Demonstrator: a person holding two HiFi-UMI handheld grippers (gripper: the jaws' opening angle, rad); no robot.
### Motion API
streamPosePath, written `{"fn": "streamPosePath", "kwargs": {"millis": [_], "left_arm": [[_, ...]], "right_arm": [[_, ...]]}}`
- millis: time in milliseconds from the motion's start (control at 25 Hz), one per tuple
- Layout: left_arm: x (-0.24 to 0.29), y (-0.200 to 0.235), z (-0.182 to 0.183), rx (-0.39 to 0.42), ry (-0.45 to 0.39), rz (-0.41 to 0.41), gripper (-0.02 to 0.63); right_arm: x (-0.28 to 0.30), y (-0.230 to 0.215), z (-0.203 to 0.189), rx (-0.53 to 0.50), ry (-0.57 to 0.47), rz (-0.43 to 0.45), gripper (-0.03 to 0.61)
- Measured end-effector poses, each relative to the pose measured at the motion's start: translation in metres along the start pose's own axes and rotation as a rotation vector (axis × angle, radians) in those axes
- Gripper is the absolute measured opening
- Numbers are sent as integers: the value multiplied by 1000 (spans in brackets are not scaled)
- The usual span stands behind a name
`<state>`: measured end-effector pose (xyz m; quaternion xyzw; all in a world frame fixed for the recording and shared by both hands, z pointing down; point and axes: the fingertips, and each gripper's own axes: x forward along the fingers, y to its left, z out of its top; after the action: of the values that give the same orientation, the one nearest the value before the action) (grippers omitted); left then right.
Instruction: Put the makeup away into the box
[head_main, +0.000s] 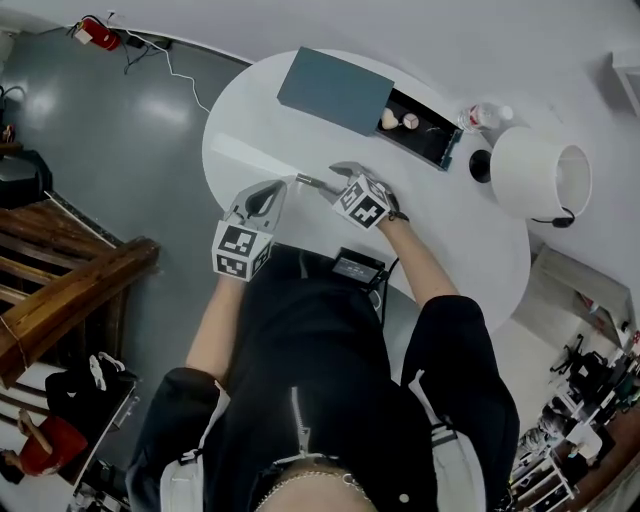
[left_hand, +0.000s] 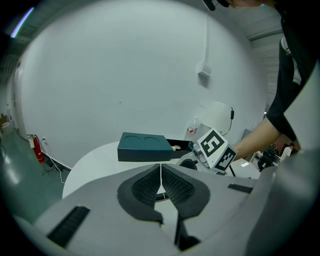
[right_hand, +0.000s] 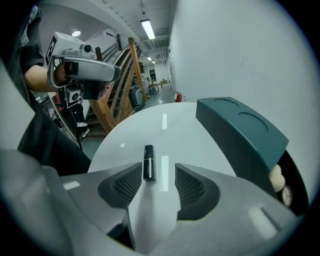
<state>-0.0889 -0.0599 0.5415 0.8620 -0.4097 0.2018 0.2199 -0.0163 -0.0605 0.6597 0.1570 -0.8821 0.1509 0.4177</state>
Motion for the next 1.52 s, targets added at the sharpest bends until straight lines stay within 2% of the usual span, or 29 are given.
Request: {"fn": "streamPosePath", "kwargs": {"millis": [560, 1000, 1200, 1520], "left_arm": [[-9, 8, -10, -18, 9, 24, 14], [-11, 12, -9, -21, 9, 34, 14], [-16, 11, -14, -24, 12, 39, 14], [-18, 12, -16, -28, 7, 42, 14]], "right_arm": [[29, 23, -23, -73, 101, 41, 173], [32, 19, -28, -73, 112, 21, 149], [33, 18, -29, -88, 111, -3, 89], [29, 17, -24, -88, 88, -23, 87]]}}
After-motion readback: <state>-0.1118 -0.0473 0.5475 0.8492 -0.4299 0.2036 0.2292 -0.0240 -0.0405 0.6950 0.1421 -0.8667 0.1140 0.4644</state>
